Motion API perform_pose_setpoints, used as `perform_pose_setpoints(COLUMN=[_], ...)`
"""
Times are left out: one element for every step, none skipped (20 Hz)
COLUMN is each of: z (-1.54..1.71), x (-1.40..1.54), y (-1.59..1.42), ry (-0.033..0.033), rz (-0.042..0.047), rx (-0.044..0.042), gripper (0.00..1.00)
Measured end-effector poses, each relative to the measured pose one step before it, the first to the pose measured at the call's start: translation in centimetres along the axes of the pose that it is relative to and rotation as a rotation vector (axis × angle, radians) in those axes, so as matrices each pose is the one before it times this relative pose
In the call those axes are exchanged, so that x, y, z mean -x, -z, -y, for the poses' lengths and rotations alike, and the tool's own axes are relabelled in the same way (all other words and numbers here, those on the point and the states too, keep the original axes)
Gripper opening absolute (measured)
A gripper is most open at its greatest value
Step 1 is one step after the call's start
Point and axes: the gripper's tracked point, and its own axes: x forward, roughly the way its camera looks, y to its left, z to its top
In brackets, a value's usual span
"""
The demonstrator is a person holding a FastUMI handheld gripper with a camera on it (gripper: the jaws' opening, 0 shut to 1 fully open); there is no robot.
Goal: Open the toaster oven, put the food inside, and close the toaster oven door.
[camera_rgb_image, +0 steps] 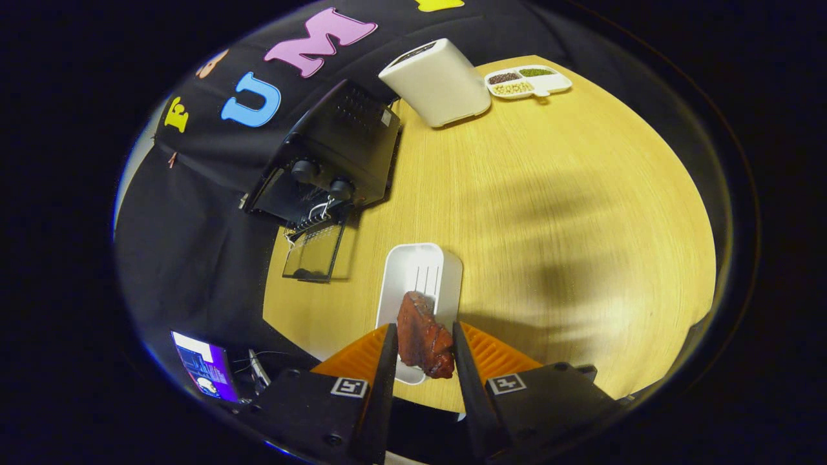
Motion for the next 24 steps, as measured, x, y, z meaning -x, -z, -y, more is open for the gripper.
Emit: perform_pose_setpoints(z=[0.264,-0.288,-0.064,0.164,-0.185,-0.074,-0.100,-0.121,-0.236,-0.316,-0.565,-0.613,-0.578,-0.645,-0.647,-0.719,-0.921,-1.134,-1.314,-1.539,-1.724,-1.681,-1.501,-1.396], x=[-0.771,0.420,0.250,-0.123,-0.011,0.007,0.026,0.240,0.298,0.340,0.438,0.609,0.710,0.655,0.638,0.560,0.570,0.449,0.355,0.138,-0.133,-0.447,-0.493,-0.581], y=[0.065,0.235,0.166,-0.207,-0.011,-0.201,0.045,-0.073,-0.253,-0.274,-0.247,-0.324,-0.313,-0.393,-0.414,-0.392,-0.333,-0.234,0.055,0.058,0.351,0.486,0.830,0.856], ry=[0.00038,-0.01294,-0.00188,-0.00298,0.00173,0.00349,0.00251,0.00097,-0.00019,-0.00226,-0.00093,0.00123,0.00246,0.00365,0.00467,0.00524,0.00387,-0.00082,-0.00189,-0.00872,-0.01440,-0.01386,-0.01330,-0.01375], rz=[-0.00099,-0.01345,-0.01478,-0.00437,0.01064,0.01259,0.00276,0.00281,0.00773,0.00686,0.01005,0.01421,0.01694,0.01833,0.02118,0.02010,0.02386,0.02367,0.02040,0.02193,0.01990,0.01444,0.00776,0.00595], rx=[-0.00150,-0.01965,-0.02587,-0.01863,-0.00768,0.00292,0.00712,0.00499,-0.00009,-0.00662,-0.00673,-0.00130,0.00463,0.01065,0.01055,0.00713,0.00219,-0.00298,-0.01389,-0.02005,-0.02005,-0.02140,-0.02145,-0.02002], gripper=[0.38,0.31,0.23,0.20,0.19,0.16,0.16,0.16,0.16,0.16,0.16,0.16,0.16,0.16,0.16,0.16,0.16,0.16,0.16,0.16,0.16,0.16,0.16,0.16])
